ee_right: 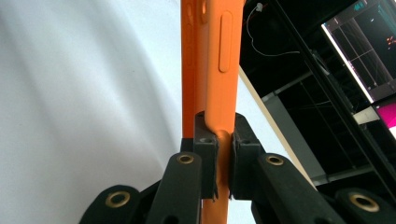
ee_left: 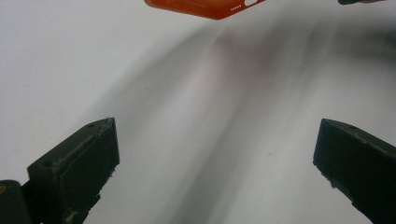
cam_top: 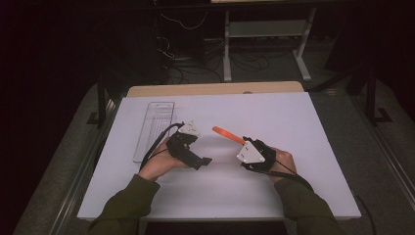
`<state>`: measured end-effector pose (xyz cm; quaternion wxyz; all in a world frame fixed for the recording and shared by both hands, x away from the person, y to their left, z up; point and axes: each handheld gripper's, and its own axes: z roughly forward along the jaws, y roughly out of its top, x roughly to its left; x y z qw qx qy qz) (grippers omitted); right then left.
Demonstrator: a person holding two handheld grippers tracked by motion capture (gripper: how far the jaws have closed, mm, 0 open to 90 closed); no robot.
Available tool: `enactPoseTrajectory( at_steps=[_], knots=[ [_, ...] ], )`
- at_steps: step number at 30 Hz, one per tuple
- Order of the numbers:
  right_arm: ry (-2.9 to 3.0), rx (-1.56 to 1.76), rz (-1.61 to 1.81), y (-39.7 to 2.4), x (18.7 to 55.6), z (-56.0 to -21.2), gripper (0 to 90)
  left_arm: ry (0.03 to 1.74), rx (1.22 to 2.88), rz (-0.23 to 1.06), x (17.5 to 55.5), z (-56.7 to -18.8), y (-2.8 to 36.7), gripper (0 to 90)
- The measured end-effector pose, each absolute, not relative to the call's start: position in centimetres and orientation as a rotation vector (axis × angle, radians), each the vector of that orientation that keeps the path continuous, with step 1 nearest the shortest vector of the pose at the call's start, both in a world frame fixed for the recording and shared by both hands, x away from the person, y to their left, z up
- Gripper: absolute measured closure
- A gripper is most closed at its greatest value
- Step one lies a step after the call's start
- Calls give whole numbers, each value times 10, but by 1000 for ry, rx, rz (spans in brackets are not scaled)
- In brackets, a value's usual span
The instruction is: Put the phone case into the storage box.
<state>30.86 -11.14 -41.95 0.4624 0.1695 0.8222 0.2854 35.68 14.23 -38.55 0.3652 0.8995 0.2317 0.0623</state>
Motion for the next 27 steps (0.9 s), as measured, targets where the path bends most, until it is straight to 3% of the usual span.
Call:
enactPoseTrajectory(
  at_steps=[27],
  knots=[
    [2078,667,896,-121,318,-412,825,632,2283,151,355,-387,141,0]
  ],
)
